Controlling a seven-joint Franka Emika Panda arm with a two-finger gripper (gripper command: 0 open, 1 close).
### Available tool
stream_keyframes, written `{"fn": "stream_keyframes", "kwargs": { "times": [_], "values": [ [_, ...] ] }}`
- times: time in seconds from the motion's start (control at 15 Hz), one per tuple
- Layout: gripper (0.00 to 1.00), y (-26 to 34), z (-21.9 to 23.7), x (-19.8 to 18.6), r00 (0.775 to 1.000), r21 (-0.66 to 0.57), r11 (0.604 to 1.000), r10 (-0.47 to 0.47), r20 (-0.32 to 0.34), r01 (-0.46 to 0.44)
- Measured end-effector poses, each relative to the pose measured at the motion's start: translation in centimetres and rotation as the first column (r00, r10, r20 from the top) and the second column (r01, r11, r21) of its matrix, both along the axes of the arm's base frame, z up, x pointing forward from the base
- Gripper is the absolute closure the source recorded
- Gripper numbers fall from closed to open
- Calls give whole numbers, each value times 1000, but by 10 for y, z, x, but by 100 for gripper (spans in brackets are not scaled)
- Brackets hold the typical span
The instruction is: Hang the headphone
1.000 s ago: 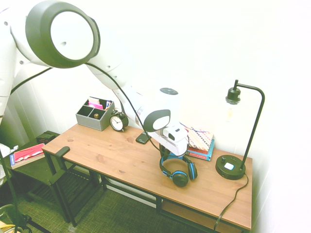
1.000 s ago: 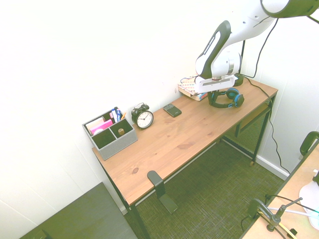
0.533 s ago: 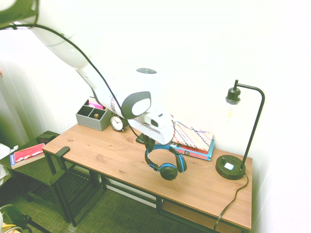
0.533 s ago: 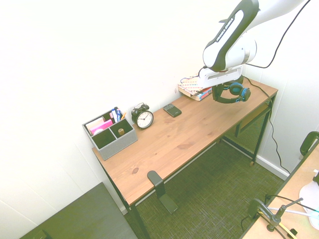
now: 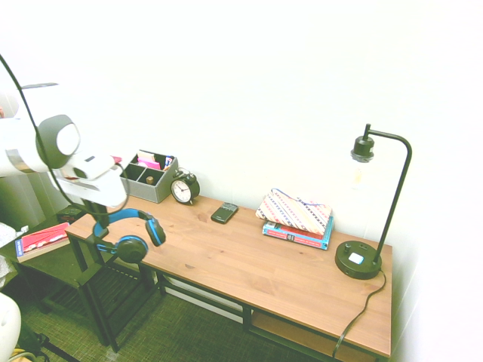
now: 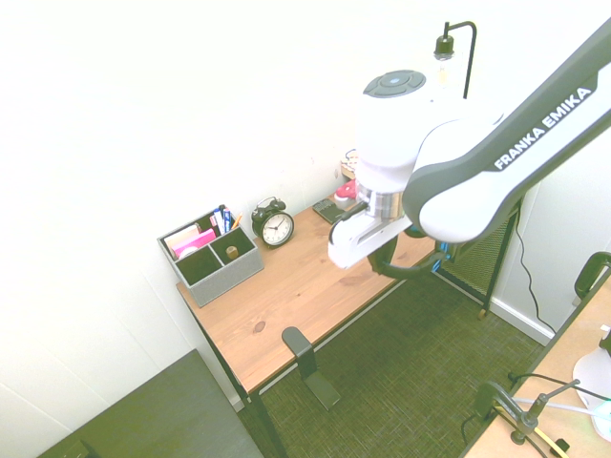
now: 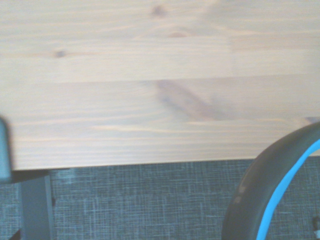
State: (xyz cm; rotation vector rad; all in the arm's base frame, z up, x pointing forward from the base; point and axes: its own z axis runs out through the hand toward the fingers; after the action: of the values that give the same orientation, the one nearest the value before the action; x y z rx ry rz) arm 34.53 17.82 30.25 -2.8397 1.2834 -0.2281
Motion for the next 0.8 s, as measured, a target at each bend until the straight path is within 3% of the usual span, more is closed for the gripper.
{"fn": "stream_keyframes", "kwargs": {
  "times": [0.27,0.6,0.8],
  "values": [
    [100,79,-35,-36,999,16,999,39,-8,-39],
    [100,128,-109,-32,995,91,993,84,-61,-78],
    [100,143,-155,-9,992,91,992,96,-83,-88]
  ]
}}
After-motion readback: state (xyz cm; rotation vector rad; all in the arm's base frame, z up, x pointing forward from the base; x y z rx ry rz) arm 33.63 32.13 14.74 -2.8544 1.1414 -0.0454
